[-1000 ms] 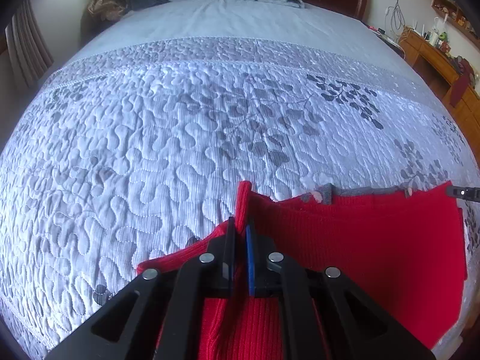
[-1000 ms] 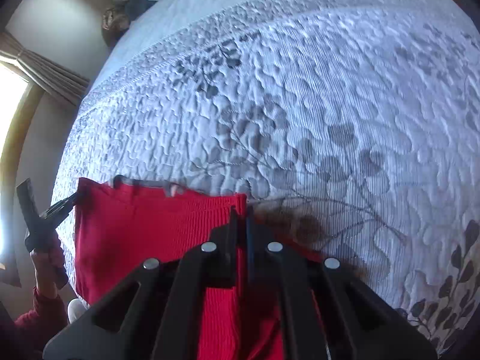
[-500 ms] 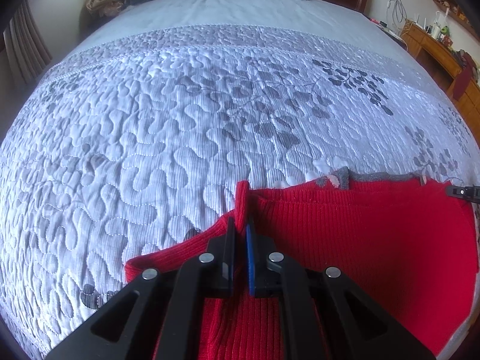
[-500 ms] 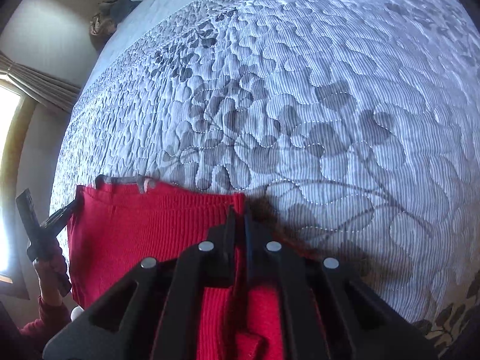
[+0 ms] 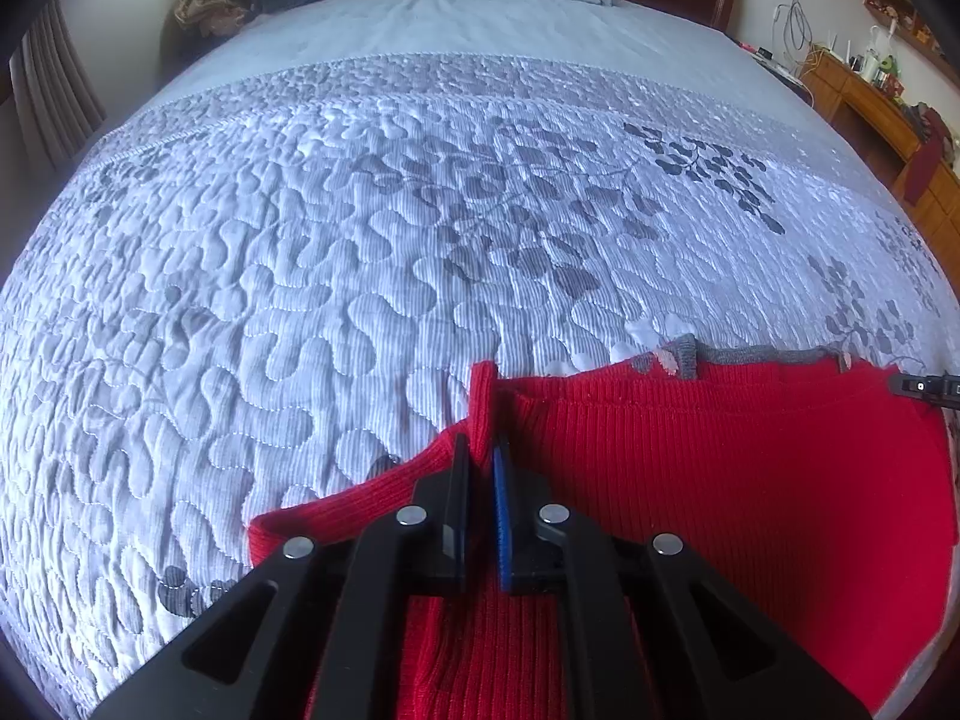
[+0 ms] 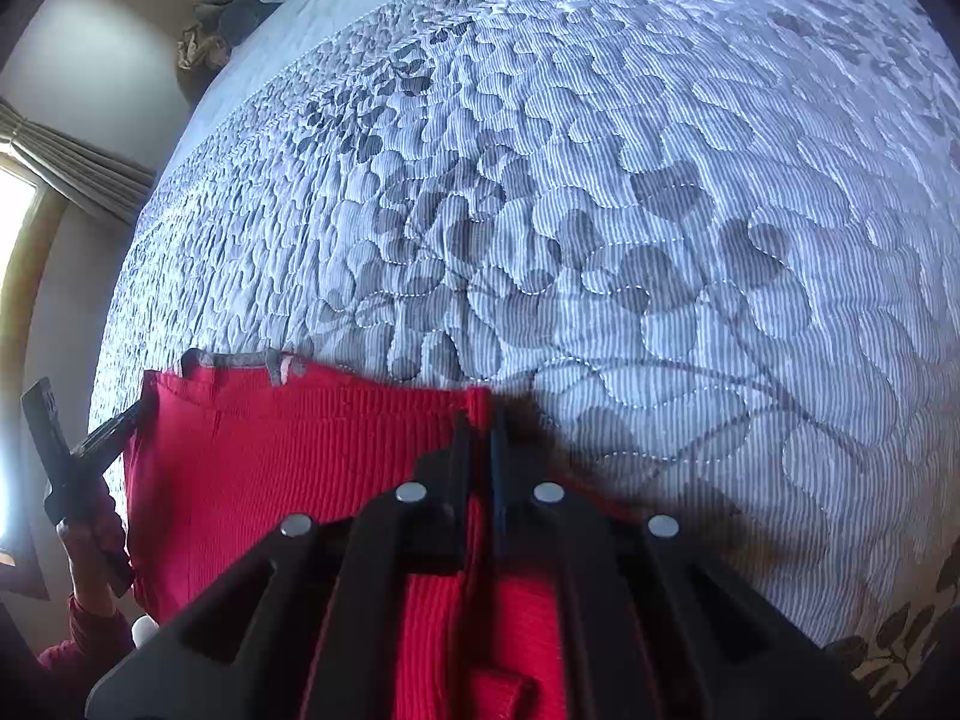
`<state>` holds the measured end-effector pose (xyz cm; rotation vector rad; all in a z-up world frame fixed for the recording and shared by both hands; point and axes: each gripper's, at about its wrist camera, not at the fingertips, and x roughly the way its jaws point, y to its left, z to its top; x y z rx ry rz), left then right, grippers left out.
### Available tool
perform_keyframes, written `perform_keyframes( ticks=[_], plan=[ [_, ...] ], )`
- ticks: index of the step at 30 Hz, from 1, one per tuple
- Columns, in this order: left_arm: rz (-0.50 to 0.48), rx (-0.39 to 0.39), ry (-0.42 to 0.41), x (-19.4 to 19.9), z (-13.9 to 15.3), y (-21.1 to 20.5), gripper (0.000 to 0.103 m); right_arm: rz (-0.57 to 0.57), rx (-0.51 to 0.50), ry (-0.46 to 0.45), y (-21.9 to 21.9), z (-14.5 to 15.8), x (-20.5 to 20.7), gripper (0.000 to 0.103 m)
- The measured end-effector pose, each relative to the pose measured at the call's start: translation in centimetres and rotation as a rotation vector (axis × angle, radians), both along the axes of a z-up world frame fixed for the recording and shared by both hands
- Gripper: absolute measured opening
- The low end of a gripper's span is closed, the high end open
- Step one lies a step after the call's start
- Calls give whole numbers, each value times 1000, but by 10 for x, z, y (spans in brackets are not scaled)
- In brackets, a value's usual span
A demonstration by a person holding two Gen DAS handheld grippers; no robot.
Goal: Fold small clothes
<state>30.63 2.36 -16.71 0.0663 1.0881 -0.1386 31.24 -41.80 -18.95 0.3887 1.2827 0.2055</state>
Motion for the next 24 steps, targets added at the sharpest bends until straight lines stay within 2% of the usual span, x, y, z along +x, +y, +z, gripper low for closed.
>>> perform_keyframes(
  ticks=[6, 8, 10, 11, 14, 19, 24],
  plan=[
    [-10, 27, -40, -9, 16, -7, 12, -10, -14, 4, 3, 7, -2, 15],
    [-16, 28, -48, -13, 23, -9, 13, -13, -2, 4, 5, 12, -3, 29],
    [-21, 24, -55, -17, 31, -11, 13, -4, -51, -6, 10, 19, -5, 32],
    [-22, 22, -61, -20, 35, -12, 14, 4, -89, -18, 13, 25, -6, 38],
    [-25, 15, -81, -29, 50, -16, 23, 10, -120, -38, 14, 38, -11, 43],
    [-60, 24, -115, -47, 71, -29, 29, -25, -127, -78, 4, 68, -34, 56],
    [-80, 3, -97, -63, 81, -45, 30, -44, -161, -56, -3, 83, -71, 62]
  ],
)
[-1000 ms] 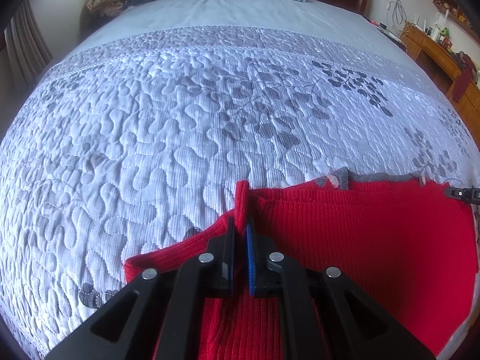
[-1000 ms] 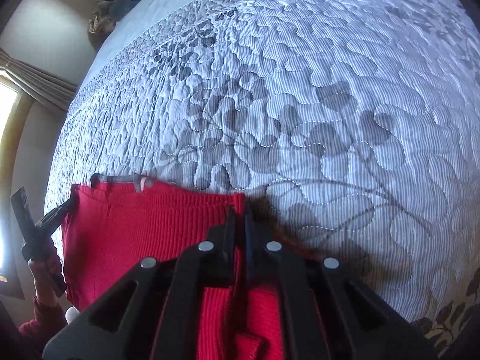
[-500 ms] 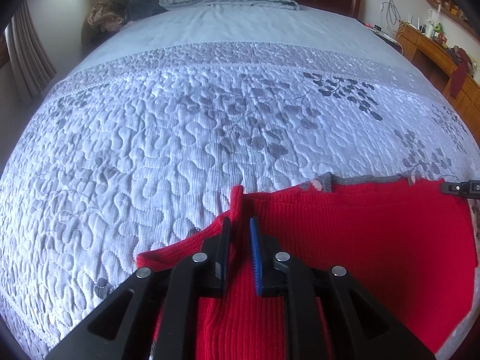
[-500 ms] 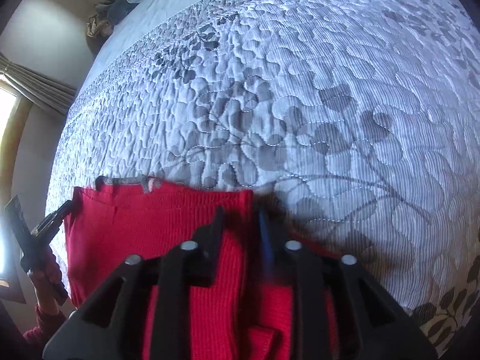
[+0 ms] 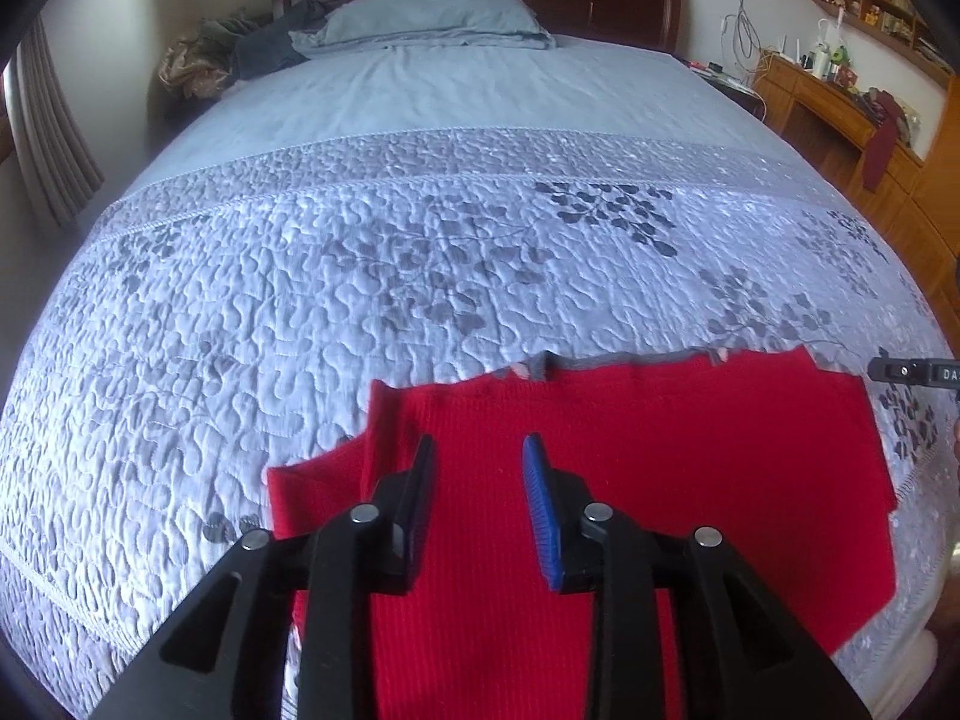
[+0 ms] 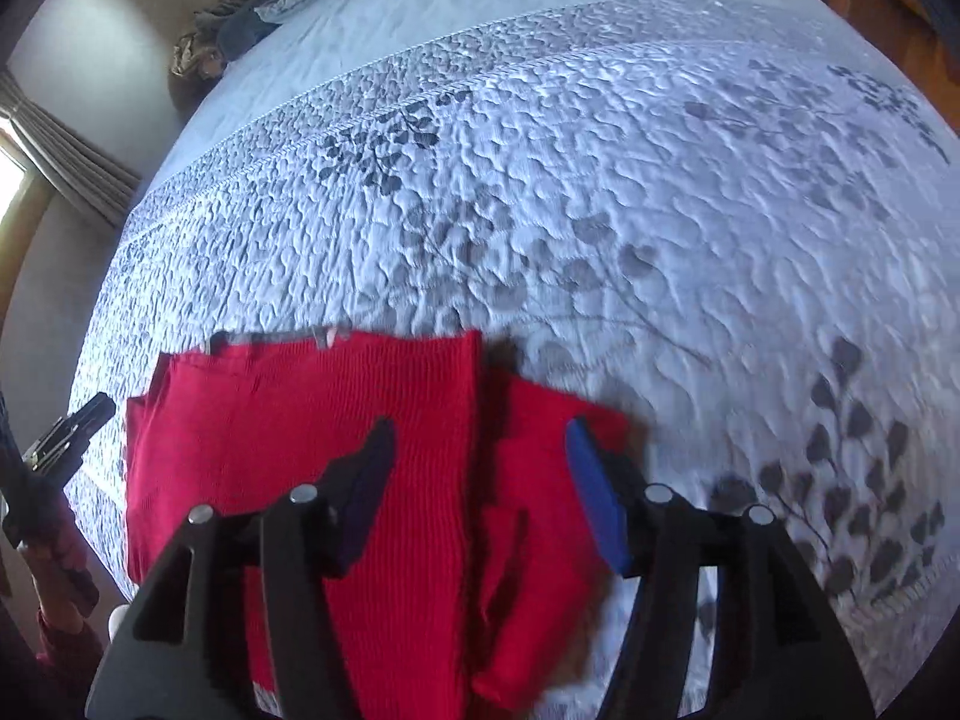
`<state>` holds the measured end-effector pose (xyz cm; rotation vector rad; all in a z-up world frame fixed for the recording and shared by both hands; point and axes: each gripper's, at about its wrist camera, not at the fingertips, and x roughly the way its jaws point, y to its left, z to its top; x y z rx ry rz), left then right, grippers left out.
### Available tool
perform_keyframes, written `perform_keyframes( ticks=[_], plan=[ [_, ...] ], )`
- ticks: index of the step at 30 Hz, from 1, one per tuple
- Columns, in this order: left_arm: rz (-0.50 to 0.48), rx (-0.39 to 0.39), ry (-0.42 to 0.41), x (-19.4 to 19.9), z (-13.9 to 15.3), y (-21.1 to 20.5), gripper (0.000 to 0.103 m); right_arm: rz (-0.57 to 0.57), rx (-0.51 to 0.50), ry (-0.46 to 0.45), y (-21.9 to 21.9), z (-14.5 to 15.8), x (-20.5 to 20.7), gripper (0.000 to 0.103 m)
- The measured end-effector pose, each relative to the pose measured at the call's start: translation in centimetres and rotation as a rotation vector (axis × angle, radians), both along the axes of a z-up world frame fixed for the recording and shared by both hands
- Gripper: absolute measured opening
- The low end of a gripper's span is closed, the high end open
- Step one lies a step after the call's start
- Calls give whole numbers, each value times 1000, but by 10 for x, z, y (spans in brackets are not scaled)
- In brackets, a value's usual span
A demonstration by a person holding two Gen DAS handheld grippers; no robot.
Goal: Fold small clothes
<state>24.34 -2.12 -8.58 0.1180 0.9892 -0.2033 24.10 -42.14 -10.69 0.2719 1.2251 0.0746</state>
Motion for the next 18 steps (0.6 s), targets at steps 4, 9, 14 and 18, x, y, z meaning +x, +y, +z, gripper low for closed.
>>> perform_keyframes(
  ticks=[4, 9, 14, 18],
  plan=[
    [1, -10, 32, -13, 0, -11, 30, -29, -9, 41, -7, 2, -33, 63],
    [6, 12, 49, -31, -3, -24, 38, -46, -46, 68, -6, 2, -67, 70],
    [7, 2, 77, -52, -7, -34, 42, -53, -40, 72, 0, 0, -91, 74],
    [9, 2, 86, -67, -11, -39, 46, -58, -83, 58, 10, -1, -103, 79]
  ],
)
